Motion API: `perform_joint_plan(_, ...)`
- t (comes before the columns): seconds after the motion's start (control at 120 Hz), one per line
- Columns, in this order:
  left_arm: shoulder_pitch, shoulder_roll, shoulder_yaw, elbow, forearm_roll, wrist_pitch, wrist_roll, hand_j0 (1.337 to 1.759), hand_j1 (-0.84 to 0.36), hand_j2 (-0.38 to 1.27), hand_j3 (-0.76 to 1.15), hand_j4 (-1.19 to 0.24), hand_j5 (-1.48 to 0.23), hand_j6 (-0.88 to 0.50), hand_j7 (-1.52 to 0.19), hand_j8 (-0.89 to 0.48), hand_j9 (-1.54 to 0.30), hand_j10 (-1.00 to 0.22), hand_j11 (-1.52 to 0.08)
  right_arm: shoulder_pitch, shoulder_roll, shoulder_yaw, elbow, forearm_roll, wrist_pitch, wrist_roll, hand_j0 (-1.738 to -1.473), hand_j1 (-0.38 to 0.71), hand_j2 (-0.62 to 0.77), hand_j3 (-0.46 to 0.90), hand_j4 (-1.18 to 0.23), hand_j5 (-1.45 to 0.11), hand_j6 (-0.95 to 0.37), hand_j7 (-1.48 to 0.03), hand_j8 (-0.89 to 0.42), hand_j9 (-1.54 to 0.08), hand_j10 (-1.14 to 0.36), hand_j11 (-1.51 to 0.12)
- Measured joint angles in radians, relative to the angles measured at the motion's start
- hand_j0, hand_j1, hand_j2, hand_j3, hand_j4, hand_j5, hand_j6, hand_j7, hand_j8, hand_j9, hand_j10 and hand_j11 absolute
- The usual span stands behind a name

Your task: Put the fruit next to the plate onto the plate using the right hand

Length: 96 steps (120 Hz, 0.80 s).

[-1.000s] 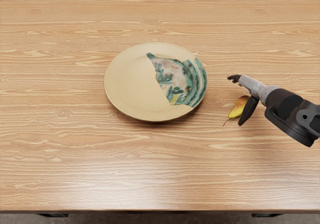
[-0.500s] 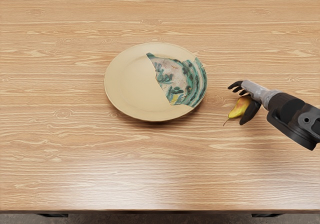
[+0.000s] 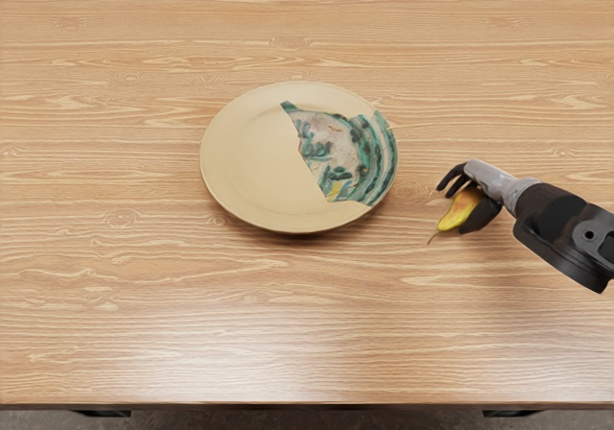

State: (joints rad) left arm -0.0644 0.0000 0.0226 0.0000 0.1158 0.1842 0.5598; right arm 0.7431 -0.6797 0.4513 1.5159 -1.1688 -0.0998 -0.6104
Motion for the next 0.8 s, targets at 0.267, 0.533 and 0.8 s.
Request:
perform_joint_plan(0.267,0.0,0.0,0.0,0.0,0.0,0.0,0.0,1.658,0.35,0.0,0.0,0.01,0.0,0.01,0.0,0.01,0.0,0.01,0.0,0.001,-0.004,0.0,0.0,0.021,0.007,0.001,-1.652,0.2,0.04,0.0,-0.57,-0.76,-0.58,-0.75,-0.31,-0.78,-0.34,-0.8)
perform_joint_plan(0.533,0.0,0.0,0.0,0.0,0.0,0.0,0.0,1.658,0.35,0.0,0.0,0.01,0.0,0.01,0.0,0.01,0.0,0.01,0.0,0.022,-0.007,0.008,0.0,0.053,0.008,0.001,-1.654,0.2,0.24,0.0,-0.62,-0.83,-0.63,-0.82,-0.41,-0.85,-0.45,-0.87)
perform_joint_plan(0.8,0.0,0.0,0.0,0.0,0.0,0.0,0.0,1.658,0.35,0.0,0.0,0.01,0.0,0.01,0.0,0.01,0.0,0.01,0.0,0.119,-0.008,0.011,0.0,0.107,0.018,0.002,-1.656,0.21,0.34,0.0,-0.65,-0.86,-0.66,-0.86,-0.44,-0.87,-0.5,-0.9)
